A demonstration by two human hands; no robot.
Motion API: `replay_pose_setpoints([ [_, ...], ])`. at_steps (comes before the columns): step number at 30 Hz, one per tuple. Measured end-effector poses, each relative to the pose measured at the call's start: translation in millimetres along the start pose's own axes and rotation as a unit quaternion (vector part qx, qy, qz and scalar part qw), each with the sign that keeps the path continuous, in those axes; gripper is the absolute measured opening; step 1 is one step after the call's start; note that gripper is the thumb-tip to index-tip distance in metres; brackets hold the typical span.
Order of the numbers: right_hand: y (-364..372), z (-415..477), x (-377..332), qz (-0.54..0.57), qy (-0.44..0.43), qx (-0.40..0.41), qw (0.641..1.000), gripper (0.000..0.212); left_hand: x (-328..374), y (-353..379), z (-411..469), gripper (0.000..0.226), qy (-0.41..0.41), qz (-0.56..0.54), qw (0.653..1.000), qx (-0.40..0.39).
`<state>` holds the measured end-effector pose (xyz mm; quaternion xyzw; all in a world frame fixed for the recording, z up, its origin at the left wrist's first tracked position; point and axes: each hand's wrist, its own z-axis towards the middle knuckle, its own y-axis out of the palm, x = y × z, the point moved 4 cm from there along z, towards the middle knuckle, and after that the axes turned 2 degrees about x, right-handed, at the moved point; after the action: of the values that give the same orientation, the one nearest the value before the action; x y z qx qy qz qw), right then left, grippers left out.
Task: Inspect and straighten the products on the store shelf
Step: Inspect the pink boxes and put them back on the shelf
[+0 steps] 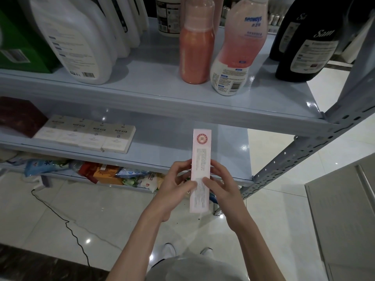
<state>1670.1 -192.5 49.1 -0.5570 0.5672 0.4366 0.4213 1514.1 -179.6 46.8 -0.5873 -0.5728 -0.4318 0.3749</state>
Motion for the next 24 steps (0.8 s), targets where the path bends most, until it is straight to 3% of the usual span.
replay_pose_setpoints([
  [4, -0.3, -1.4, 1.9, 0.000, 0.004, -0.003, 1.000, 0.047, 2.0, -0.9, 0.9, 0.020, 0.001, -0.027, 0.999, 0.023],
  [9, -1.8, -2.5, -4.8, -0.008, -0.008, -0.008, 1.000, 0.050, 2.3, -0.6, -0.4, 0.053, 0.010, -0.003, 1.000, -0.010],
  [12, -2.5, -4.6, -6.1, -0.015, -0.007, -0.017, 1.000, 0.052, 2.6, 0.1, -1.1, 0.057, 0.010, 0.013, 1.000, -0.020],
  [14, -4.6, -4.7, -5.4, -0.003, -0.001, -0.008, 1.000, 0.043, 4.8, -0.5, -2.0, 0.049, 0.018, 0.000, 1.000, -0.019],
  [16, -6.8, -3.7, -5.0, 0.022, 0.015, 0.011, 1.000, 0.020, 5.7, -0.7, -0.2, 0.027, 0.012, -0.031, 0.999, -0.014],
  [17, -7.7, -3.9, -6.1, 0.033, 0.022, 0.021, 0.999, 0.024, 6.1, -0.5, -0.1, 0.016, 0.004, -0.043, 0.999, -0.014],
  [20, -8.1, -2.9, -4.8, 0.031, 0.045, 0.023, 0.998, 0.052, 7.1, 0.4, -0.2, 0.038, -0.005, -0.023, 1.000, -0.004],
  [24, -8.4, -2.6, -4.6, 0.023, 0.014, 0.015, 1.000, 0.041, 10.9, 3.3, -3.4, 0.040, 0.026, -0.032, 0.999, 0.003],
])
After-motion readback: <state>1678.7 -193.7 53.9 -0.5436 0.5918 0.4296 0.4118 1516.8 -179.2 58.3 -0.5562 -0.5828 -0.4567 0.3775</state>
